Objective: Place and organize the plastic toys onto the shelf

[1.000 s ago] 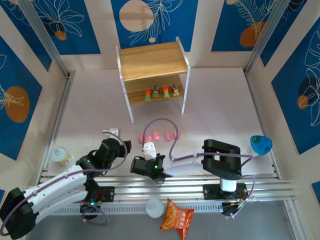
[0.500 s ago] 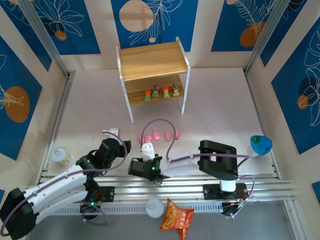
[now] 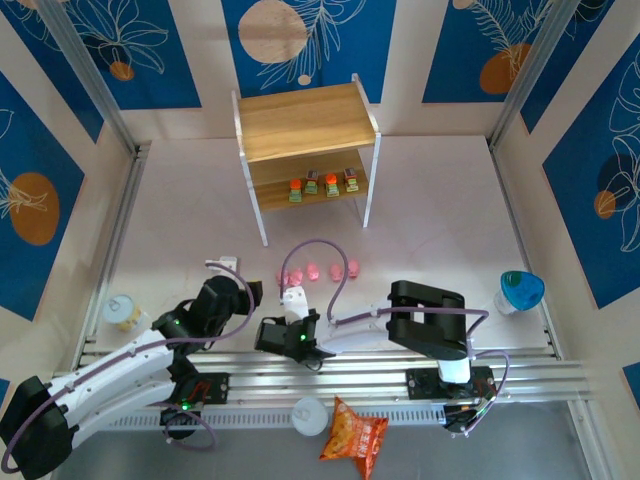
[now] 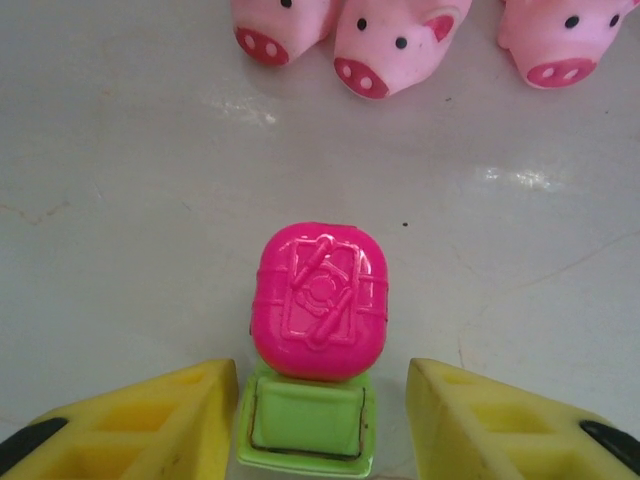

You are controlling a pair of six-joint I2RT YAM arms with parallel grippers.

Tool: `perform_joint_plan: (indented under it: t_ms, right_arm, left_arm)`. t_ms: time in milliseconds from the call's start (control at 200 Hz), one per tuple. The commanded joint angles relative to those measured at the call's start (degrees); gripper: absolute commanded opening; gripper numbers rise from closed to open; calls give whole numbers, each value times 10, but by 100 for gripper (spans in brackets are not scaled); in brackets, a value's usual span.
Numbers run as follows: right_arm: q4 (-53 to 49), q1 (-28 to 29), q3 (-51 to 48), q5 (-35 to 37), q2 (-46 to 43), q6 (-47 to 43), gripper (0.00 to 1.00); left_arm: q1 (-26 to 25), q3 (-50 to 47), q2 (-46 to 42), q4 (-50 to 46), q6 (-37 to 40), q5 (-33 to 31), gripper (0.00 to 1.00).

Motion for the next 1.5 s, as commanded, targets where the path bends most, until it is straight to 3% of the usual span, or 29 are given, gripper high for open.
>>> perform_joint_plan:
  t_ms: [0,210,630,925,1496]
  right_arm:
    - [-6,-4,14,17,7,19,47]
    - [-7,-8,12,17,9,25,45]
    - [-11,-12,7,19,2,26,26]
    - [-17,-14,-4,38,-44,7,25]
    - [13,-75,63,32,-102,-173,25]
  left_arm:
    - [8,-7,0,4,-4,7,76]
    - [9,-8,2,6,-4,9,75]
    - [13,-8,5,9,-2,14,76]
    - [14,-7,7,11,0,18,76]
    - [18,-14,13,26,-4,38,76]
